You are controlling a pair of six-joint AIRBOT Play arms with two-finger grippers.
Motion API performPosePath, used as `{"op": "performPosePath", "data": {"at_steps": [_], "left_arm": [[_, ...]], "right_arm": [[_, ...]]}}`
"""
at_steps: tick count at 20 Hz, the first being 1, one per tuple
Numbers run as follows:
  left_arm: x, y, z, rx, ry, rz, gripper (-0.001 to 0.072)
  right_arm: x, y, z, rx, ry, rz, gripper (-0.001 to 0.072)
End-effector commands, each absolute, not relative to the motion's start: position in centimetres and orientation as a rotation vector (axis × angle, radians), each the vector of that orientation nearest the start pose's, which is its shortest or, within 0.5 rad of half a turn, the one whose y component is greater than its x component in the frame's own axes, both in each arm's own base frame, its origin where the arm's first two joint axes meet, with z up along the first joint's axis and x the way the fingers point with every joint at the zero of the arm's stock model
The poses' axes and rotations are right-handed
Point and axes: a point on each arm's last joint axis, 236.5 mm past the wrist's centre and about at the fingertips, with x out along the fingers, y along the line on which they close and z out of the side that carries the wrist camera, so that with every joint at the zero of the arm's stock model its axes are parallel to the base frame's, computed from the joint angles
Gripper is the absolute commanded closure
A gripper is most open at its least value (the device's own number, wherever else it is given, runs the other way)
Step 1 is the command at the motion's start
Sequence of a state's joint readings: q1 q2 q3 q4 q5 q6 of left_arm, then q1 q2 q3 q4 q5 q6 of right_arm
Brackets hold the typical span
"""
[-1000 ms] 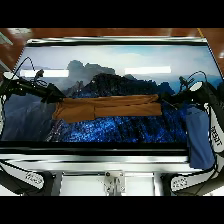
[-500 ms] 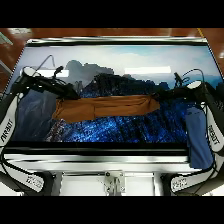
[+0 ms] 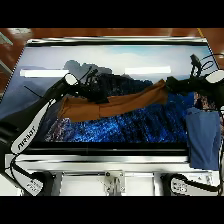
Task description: Fold the shirts.
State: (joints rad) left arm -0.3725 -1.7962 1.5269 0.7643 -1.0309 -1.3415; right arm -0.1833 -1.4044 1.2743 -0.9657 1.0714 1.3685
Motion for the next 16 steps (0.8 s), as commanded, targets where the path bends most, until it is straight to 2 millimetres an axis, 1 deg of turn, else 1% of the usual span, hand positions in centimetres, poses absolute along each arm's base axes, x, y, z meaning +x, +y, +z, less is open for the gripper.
{"op": "performPosePath", "data": {"at_steps": [1,3,4,5,6,7,8,9,10,11,13,15,16], "left_arm": [[42.3,-33.8,-2.5,-0.379,1.268,-0.773,0.0661],[42.5,-33.3,-2.5,-0.398,1.279,-0.758,0.0660],[42.6,-33.1,-2.5,-0.409,1.282,-0.749,0.0661],[42.8,-32.9,-2.5,-0.418,1.281,-0.744,0.0660],[42.9,-32.8,-2.4,-0.423,1.280,-0.741,0.0660],[43.0,-32.7,-2.4,-0.428,1.279,-0.740,0.0660],[43.1,-32.7,-2.3,-0.436,1.278,-0.741,0.0661],[43.1,-32.9,-2.1,-0.449,1.278,-0.745,0.0660],[43.0,-33.2,-1.8,-0.469,1.276,-0.752,0.0660],[43.0,-33.5,-1.5,-0.490,1.275,-0.758,0.0660],[43.1,-33.9,-1.0,-0.526,1.269,-0.768,0.0661],[43.1,-34.1,-0.8,-0.538,1.269,-0.771,0.0661],[42.9,-34.2,-0.8,-0.535,1.271,-0.774,0.0662]], "right_arm": [[43.4,1.2,-1.4,0.439,1.225,0.127,0.0647],[42.5,1.0,-5.4,0.449,1.331,0.108,0.0647],[42.0,1.0,-7.1,0.461,1.382,0.099,0.0598],[41.4,1.1,-8.4,0.473,1.428,0.093,0.0389],[40.7,1.0,-9.6,0.467,1.473,0.092,0.0117],[39.8,0.4,-10.4,0.441,1.515,0.080,0.0091],[39.1,-1.0,-11.0,0.413,1.548,0.032,0.0091],[38.7,-2.5,-11.2,0.410,1.556,-0.024,0.0091],[38.7,-3.4,-11.3,0.444,1.552,-0.062,0.0082],[38.8,-3.9,-11.1,0.496,1.538,-0.071,0.0073],[39.6,-3.9,-11.4,0.581,1.507,-0.058,0.0073],[40.5,-2.9,-12.3,0.625,1.486,-0.014,0.0073],[41.3,-2.1,-12.7,0.652,1.463,0.017,0.0073]]}}
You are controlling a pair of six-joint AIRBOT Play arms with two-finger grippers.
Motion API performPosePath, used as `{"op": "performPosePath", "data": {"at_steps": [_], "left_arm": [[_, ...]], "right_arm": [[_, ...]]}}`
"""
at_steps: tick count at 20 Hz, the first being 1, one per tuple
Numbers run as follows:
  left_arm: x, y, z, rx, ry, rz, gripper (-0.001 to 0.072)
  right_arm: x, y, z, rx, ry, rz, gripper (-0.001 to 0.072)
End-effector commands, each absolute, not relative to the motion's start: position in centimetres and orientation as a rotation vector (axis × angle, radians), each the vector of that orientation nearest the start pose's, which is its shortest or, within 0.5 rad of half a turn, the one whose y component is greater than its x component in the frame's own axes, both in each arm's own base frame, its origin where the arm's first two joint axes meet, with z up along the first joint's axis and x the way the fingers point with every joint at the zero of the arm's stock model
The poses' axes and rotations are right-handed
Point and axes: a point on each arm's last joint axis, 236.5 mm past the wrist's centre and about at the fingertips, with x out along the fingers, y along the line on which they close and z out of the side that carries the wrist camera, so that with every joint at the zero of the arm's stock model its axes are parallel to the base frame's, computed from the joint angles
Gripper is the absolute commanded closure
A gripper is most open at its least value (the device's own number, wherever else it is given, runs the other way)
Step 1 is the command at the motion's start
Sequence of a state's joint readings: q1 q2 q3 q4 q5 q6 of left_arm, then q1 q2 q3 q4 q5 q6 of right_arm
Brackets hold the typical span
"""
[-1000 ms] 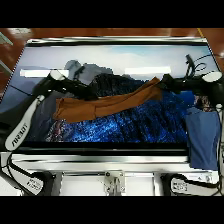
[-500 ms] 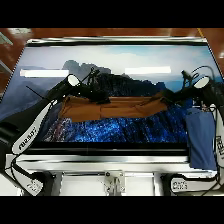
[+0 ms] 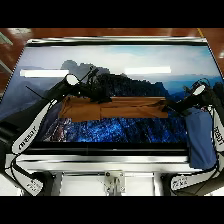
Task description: Fold the shirts.
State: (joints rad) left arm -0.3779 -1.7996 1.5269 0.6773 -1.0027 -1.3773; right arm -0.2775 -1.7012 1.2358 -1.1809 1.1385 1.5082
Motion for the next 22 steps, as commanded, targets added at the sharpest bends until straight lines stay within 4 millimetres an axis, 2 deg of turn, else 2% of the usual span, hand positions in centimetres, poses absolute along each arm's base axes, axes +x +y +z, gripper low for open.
{"op": "performPosePath", "data": {"at_steps": [1,3,5,6,7,8,10,12,15,18,20,22], "left_arm": [[42.8,-34.5,-0.8,-0.533,1.269,-0.776,0.0669],[42.8,-35.2,-0.8,-0.527,1.256,-0.779,0.0668],[43.0,-35.9,-0.7,-0.524,1.227,-0.775,0.0668],[43.2,-36.4,-0.7,-0.523,1.211,-0.772,0.0668],[43.3,-36.9,-0.7,-0.521,1.195,-0.769,0.0668],[43.4,-37.3,-0.8,-0.521,1.186,-0.766,0.0668],[42.9,-38.5,-2.1,-0.539,1.210,-0.747,0.0669],[41.7,-39.9,-4.3,-0.555,1.267,-0.726,0.0669],[39.8,-42.4,-6.7,-0.552,1.311,-0.735,0.0669],[39.8,-44.3,-6.6,-0.549,1.250,-0.728,0.0670],[40.3,-45.4,-6.6,-0.589,1.210,-0.687,0.0669],[40.1,-46.6,-7.1,-0.634,1.203,-0.653,0.0670]], "right_arm": [[42.5,-1.4,-13.0,0.698,1.424,0.034,0.0073],[44.7,-0.5,-13.4,0.805,1.346,0.038,0.0074],[46.0,0.2,-13.4,0.882,1.300,0.044,0.0078],[46.3,0.3,-13.3,0.878,1.286,0.057,0.0239],[46.4,0.3,-12.8,0.871,1.278,0.066,0.0581],[46.5,0.3,-12.1,0.861,1.267,0.077,0.0645],[46.5,0.6,-8.9,0.788,1.225,0.152,0.0649],[45.8,1.5,-4.6,0.747,1.193,0.218,0.0649],[42.9,3.5,2.5,0.689,1.171,0.335,0.0649],[39.9,4.8,8.4,0.643,1.125,0.385,0.0649],[38.2,5.6,11.1,0.646,1.110,0.389,0.0649],[36.6,6.4,12.1,0.618,1.133,0.381,0.0649]]}}
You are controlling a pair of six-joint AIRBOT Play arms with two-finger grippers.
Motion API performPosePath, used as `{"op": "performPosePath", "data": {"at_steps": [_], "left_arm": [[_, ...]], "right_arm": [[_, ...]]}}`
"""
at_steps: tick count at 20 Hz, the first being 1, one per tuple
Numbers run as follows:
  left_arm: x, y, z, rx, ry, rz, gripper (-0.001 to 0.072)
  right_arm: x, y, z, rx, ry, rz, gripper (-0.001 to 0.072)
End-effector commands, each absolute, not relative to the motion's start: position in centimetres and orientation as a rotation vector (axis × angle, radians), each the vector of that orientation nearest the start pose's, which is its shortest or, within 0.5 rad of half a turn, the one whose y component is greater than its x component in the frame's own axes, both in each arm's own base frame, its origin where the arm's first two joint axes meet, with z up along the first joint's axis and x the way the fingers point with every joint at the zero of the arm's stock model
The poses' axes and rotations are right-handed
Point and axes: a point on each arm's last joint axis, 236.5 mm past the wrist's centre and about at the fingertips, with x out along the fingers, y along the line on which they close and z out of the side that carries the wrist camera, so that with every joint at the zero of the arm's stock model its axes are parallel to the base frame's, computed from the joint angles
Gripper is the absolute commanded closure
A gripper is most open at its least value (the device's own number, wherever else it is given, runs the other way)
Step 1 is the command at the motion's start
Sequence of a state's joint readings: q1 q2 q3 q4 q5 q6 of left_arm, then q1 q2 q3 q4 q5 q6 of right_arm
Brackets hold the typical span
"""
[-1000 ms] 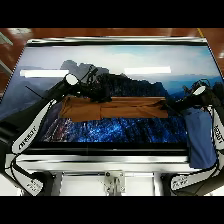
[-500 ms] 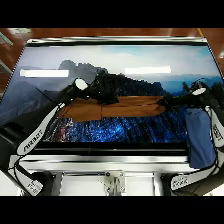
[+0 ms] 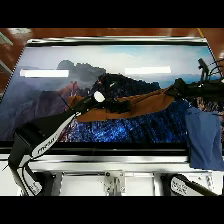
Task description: Fold the shirts.
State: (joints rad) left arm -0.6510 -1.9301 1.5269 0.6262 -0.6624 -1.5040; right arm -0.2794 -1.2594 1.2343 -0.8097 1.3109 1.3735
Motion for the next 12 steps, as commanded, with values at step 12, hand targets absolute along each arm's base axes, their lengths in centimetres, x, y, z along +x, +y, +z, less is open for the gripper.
{"op": "performPosePath", "data": {"at_steps": [12], "left_arm": [[47.7,-9.7,5.1,-0.078,1.106,-0.237,0.0671]], "right_arm": [[42.3,28.0,12.3,0.528,0.841,0.602,0.0649]]}}
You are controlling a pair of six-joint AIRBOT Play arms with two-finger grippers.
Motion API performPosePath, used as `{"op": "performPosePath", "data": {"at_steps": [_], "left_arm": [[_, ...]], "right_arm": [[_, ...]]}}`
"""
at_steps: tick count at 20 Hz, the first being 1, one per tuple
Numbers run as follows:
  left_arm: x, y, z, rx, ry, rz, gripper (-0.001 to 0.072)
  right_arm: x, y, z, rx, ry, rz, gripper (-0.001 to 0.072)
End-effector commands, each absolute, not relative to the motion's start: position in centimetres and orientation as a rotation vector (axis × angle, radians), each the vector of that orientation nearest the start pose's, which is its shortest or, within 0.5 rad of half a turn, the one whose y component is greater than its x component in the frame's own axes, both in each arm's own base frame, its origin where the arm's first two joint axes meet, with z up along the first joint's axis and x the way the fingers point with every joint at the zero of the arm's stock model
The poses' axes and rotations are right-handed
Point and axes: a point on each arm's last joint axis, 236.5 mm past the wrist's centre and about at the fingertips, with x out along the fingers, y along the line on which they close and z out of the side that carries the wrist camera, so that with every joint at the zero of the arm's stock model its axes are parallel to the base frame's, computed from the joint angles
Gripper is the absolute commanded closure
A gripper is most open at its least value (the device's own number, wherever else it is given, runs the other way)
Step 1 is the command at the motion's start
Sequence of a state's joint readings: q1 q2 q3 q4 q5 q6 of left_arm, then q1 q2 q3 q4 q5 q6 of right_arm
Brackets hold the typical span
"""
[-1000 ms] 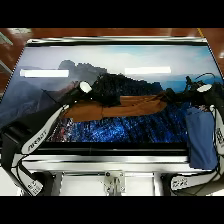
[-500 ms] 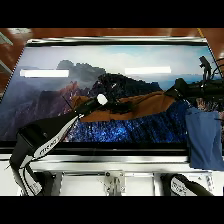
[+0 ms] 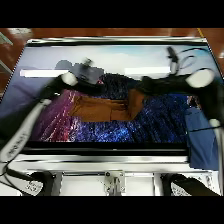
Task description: Fold the shirts.
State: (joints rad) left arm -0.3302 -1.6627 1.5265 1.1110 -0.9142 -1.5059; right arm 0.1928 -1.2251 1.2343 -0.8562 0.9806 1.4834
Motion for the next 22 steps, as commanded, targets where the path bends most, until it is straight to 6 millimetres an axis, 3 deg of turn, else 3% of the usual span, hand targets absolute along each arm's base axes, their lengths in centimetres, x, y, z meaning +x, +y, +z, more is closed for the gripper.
{"op": "performPosePath", "data": {"at_steps": [1,3,5,7,9,10,12,14,16,18,19,20,22], "left_arm": [[47.4,-5.1,7.6,-0.136,1.071,-0.160,0.0671],[45.9,1.6,11.9,-0.230,0.995,-0.044,0.0670],[44.2,4.8,14.9,-0.310,0.937,0.008,0.0670],[42.7,5.8,16.0,-0.330,0.934,0.027,0.0670],[41.9,5.1,15.6,-0.328,0.974,0.010,0.0670],[41.8,4.5,15.3,-0.309,0.989,-0.012,0.0670],[41.7,3.0,14.8,-0.287,1.007,-0.047,0.0670],[41.9,1.7,14.5,-0.273,1.010,-0.074,0.0670],[41.9,0.7,14.4,-0.247,1.015,-0.103,0.0670],[41.9,0.1,14.3,-0.232,1.019,-0.122,0.0670],[41.9,-0.2,14.4,-0.233,1.020,-0.129,0.0670],[41.9,-0.4,14.4,-0.236,1.019,-0.134,0.0670],[41.9,-1.2,14.5,-0.246,1.016,-0.157,0.0670]], "right_arm": [[42.4,31.6,10.8,0.574,0.843,0.623,0.0649],[42.2,37.7,6.7,0.674,0.868,0.620,0.0648],[41.9,42.8,2.2,0.776,0.929,0.589,0.0606],[41.3,47.1,-0.5,0.879,1.018,0.596,0.0136],[40.2,48.7,-0.7,0.809,1.078,0.710,0.0119],[40.0,48.1,-0.4,0.767,1.097,0.754,0.0119],[39.7,45.0,0.2,0.691,1.174,0.809,0.0121],[38.8,39.8,0.6,0.574,1.290,0.838,0.0121],[38.3,32.2,-0.2,0.390,1.403,0.763,0.0120],[39.0,22.8,-1.5,0.221,1.484,0.561,0.0117],[39.4,17.7,-2.7,0.175,1.531,0.415,0.0012],[39.4,13.7,-4.1,0.217,1.583,0.274,0.0013],[39.1,12.4,-6.3,0.407,1.618,0.244,0.0013]]}}
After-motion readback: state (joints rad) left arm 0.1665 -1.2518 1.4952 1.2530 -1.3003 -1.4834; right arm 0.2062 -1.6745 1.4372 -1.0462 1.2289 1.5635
